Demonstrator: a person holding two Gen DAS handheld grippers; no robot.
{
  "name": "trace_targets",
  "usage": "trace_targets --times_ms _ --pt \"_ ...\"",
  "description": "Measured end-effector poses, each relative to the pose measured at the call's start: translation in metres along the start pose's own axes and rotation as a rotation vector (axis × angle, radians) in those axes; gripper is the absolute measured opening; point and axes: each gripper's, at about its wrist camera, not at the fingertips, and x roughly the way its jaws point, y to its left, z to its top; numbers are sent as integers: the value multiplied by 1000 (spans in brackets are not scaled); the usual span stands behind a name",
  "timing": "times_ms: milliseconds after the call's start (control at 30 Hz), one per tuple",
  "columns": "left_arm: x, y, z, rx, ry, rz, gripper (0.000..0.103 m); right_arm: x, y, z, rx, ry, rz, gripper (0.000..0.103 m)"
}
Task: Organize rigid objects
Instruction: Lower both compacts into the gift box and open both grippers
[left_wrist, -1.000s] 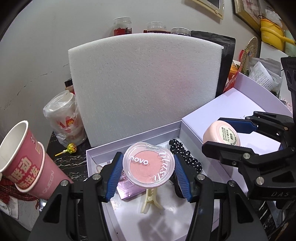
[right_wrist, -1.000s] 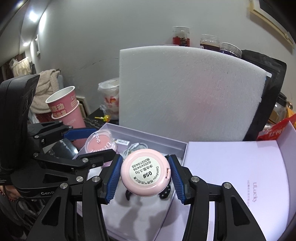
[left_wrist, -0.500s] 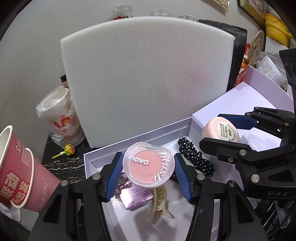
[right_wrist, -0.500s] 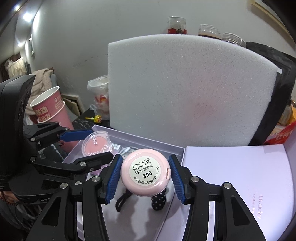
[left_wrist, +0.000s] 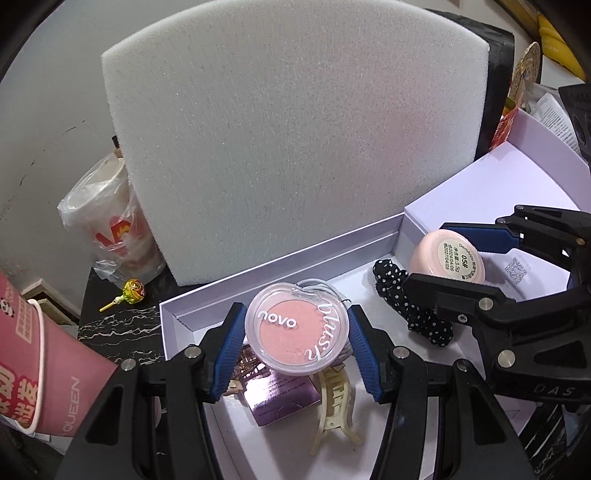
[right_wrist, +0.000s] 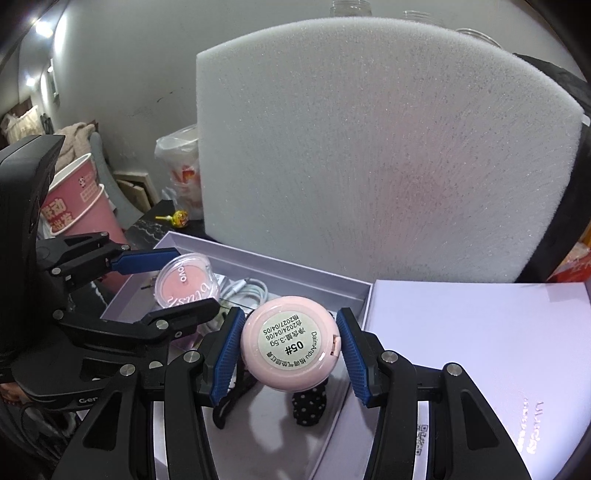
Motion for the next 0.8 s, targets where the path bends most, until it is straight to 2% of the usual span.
trace_targets --times_ms 433,600,800 --pt "22 -1 -4 14 84 -5 55 20 -3 -2 10 76 -35 51" --pt "25 0 -5 24 85 5 55 31 -2 -2 16 119 -34 51" --pt "23 -1 -5 37 75 2 55 33 1 0 7 128 -42 51"
